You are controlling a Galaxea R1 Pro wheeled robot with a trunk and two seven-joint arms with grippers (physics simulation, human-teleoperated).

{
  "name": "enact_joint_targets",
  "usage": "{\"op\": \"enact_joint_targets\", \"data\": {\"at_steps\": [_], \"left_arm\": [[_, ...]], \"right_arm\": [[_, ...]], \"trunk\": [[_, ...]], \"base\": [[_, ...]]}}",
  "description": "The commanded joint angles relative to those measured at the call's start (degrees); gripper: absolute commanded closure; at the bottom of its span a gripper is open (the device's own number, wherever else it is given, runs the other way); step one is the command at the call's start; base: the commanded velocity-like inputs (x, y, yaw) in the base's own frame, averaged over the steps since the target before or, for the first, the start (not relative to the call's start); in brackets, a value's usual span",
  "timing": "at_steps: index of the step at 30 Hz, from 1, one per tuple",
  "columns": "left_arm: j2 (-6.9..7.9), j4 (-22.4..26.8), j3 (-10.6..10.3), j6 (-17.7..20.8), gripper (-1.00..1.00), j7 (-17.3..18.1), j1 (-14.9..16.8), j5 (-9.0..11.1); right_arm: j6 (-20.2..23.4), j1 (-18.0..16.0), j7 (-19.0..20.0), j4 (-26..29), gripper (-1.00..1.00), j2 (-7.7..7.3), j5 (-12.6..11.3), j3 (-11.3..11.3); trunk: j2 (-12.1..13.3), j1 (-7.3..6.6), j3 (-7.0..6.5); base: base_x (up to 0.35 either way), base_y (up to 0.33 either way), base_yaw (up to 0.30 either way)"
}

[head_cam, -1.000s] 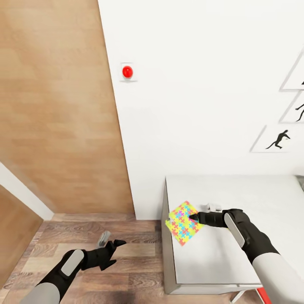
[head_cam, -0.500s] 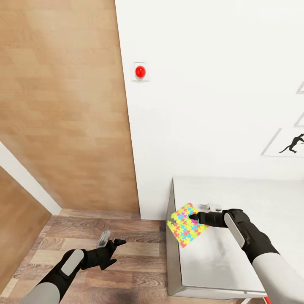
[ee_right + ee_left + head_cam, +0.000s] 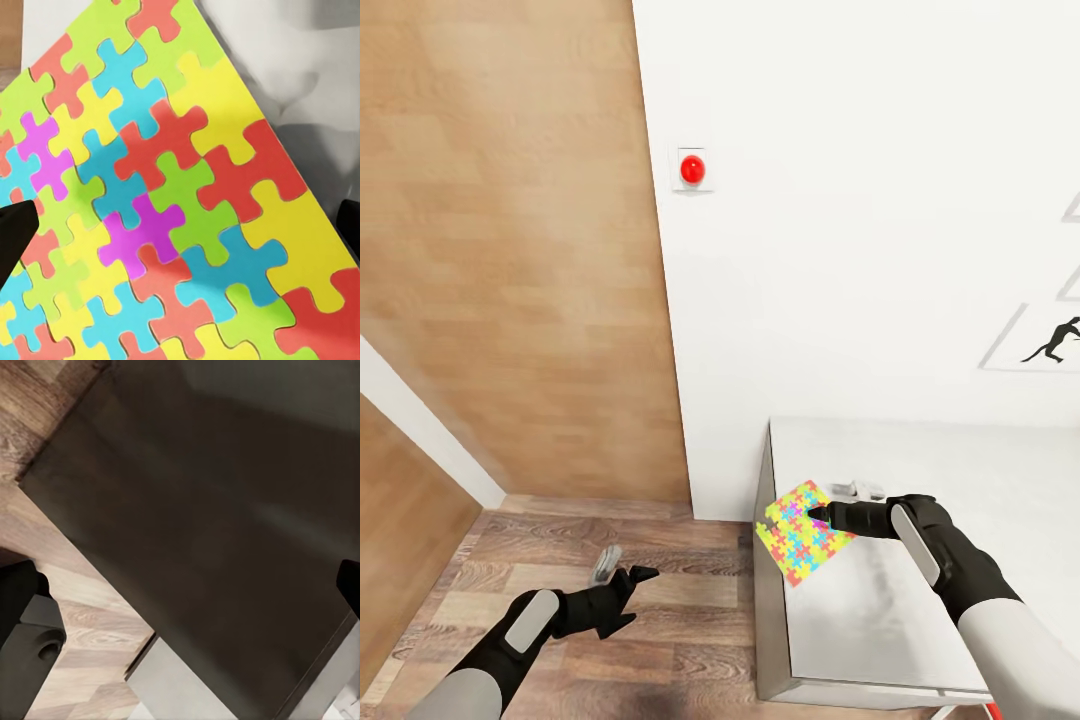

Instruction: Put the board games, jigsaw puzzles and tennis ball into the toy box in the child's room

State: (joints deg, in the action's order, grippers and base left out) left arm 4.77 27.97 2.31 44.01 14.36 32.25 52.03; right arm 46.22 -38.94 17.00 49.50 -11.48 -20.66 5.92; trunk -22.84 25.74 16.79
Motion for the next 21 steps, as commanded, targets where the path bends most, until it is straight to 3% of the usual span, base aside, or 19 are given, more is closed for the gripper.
{"op": "enact_joint_targets", "data": {"at_steps": [1,11,21], "left_arm": [[-0.03,-0.01,0.24,0.36,-1.0,0.14,0.05,-0.11],[-0.05,-0.05,0.25,0.35,-1.0,0.14,0.07,-0.1],[-0.15,0.04,-0.01,0.28,-1.0,0.2,0.07,-0.09]], "right_arm": [[0.23,0.01,0.22,0.04,-1.0,-0.03,-0.17,0.14],[0.21,0.01,0.21,0.61,-1.0,-0.1,-0.11,-0.02],[0.54,0.01,0.26,10.81,-1.0,-0.32,-0.03,-2.63]], "trunk": [[-0.08,0.05,0.11],[-0.08,0.05,0.11],[-0.08,0.05,0.11]], "base": [[0.0,0.0,0.002],[0.0,0.0,0.001],[0.0,0.0,0.0]]}}
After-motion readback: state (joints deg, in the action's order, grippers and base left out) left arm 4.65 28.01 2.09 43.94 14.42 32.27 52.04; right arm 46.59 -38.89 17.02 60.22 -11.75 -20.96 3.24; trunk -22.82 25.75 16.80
